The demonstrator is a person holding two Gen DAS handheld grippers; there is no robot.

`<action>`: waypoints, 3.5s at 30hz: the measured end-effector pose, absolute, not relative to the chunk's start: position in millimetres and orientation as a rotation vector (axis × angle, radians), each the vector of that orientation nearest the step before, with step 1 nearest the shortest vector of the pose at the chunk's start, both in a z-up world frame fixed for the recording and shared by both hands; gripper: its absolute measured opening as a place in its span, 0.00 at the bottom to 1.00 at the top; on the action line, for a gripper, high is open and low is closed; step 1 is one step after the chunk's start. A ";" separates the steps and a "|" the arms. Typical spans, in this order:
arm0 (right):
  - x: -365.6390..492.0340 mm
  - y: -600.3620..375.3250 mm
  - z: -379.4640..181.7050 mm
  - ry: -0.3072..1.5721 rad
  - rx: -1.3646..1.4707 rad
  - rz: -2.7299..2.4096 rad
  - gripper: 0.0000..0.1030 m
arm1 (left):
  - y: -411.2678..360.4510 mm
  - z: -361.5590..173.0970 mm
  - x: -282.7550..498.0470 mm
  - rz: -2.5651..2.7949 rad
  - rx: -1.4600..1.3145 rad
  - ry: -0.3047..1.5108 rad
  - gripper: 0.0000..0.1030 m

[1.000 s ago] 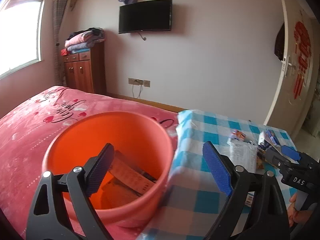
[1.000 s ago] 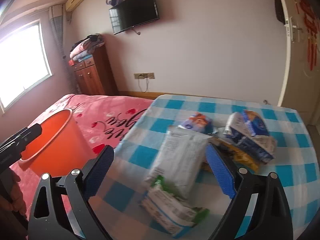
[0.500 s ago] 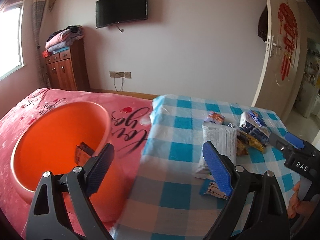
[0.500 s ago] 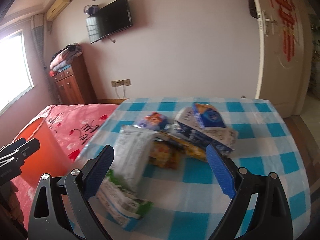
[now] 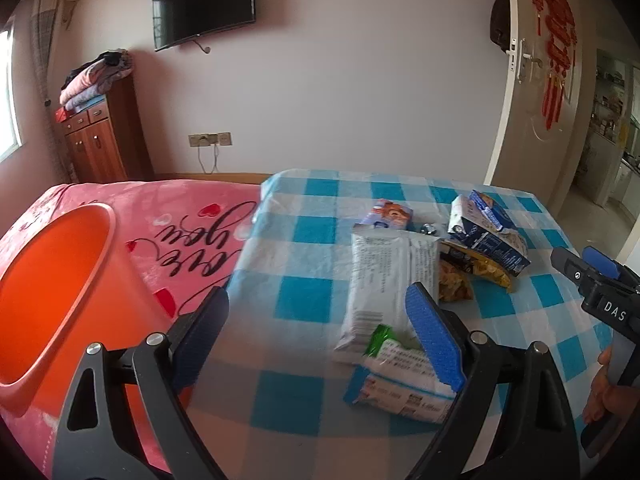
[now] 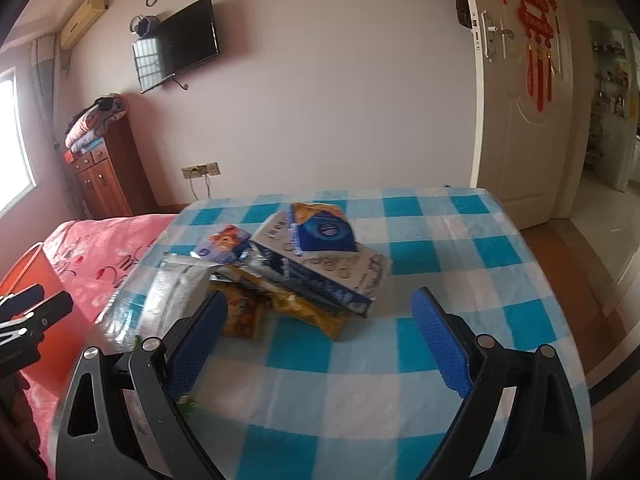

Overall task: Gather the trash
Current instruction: 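Bring both empty tools back toward the remaining packets and tissue box, then grasp the purple Vinda tissue pack with the left tool while the right grasps the blue Vinda pack, then lift both held tissue packs up from the table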

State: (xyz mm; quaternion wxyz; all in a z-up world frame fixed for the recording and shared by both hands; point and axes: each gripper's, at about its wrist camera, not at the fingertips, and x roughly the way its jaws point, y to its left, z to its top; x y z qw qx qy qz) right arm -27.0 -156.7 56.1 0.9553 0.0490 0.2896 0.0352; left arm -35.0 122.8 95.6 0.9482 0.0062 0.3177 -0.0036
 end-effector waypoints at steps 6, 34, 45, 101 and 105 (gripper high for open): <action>-13.0 -167.5 48.1 0.608 0.069 0.050 0.89 | 102.2 93.8 -12.9 -0.054 0.031 0.646 0.88; 131.0 -214.8 31.6 0.824 0.391 0.383 0.89 | 63.4 42.1 177.4 -0.396 0.015 0.963 0.88; 154.1 -193.2 7.4 0.914 0.305 0.475 0.74 | 48.6 14.2 200.1 -0.404 0.121 1.035 0.62; -65.7 -166.9 48.1 0.686 0.121 0.306 0.41 | 76.1 61.4 21.4 -0.447 -0.068 0.813 0.50; -67.9 -158.9 55.0 0.681 0.105 0.308 0.41 | 87.8 71.9 9.6 -0.438 -0.083 0.783 0.51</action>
